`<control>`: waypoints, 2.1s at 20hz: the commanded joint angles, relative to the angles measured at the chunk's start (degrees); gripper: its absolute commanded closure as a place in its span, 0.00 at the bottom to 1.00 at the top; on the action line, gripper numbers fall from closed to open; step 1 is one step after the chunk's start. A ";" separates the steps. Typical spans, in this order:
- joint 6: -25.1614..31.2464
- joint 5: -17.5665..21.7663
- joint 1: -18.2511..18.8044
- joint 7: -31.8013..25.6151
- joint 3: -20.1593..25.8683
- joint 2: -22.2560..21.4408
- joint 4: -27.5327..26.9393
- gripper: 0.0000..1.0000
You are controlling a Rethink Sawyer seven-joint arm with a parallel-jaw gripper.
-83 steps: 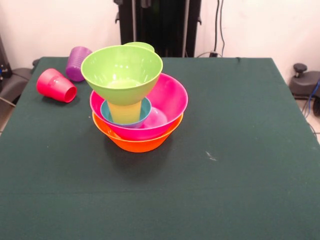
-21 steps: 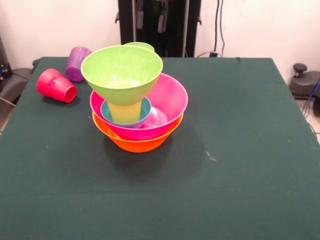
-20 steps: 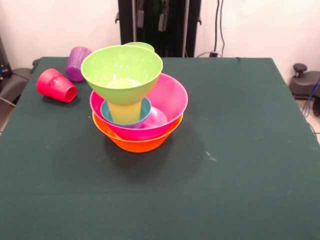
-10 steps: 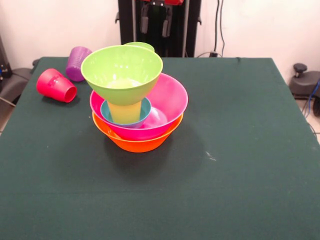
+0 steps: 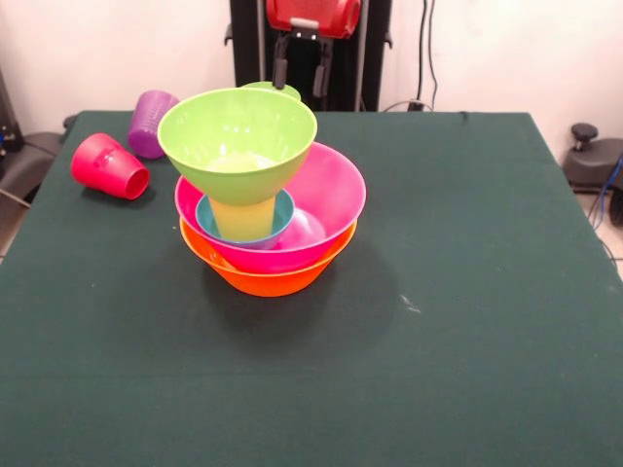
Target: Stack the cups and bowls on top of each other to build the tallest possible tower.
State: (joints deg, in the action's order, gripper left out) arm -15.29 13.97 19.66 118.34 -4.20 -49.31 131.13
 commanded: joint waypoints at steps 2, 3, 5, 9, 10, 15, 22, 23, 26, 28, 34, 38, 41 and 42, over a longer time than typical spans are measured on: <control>-5.07 2.59 -2.25 7.50 -1.28 8.28 1.99 0.00; -5.27 2.57 -2.23 7.43 -1.33 8.58 1.91 0.00; -5.27 2.66 -2.13 7.30 -1.40 8.50 2.02 0.00; -5.19 2.85 -2.06 7.16 -1.70 8.53 1.99 0.00; -5.16 2.85 -2.12 7.12 -1.84 8.63 1.99 0.00; -5.27 2.87 -2.42 7.12 -2.33 9.43 1.73 0.00; -8.50 2.97 -2.81 7.82 -3.31 13.30 1.14 0.00; -8.70 2.91 -2.97 7.83 -3.48 13.41 1.14 0.00; -10.61 3.03 -3.23 8.07 -3.98 15.41 0.67 0.00; -11.74 2.98 -3.46 8.21 -4.31 16.56 0.34 0.00; -13.71 2.77 -3.20 8.17 -4.26 18.97 -0.92 0.00; -15.55 2.10 -3.38 8.45 -4.16 21.21 -1.81 0.00; -16.22 1.99 -3.21 8.36 -4.04 22.15 -2.30 0.00; -16.53 2.01 -3.15 8.33 -4.02 22.57 -2.49 0.00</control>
State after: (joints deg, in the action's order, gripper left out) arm -29.13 14.96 17.50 118.34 -11.30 -31.17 132.07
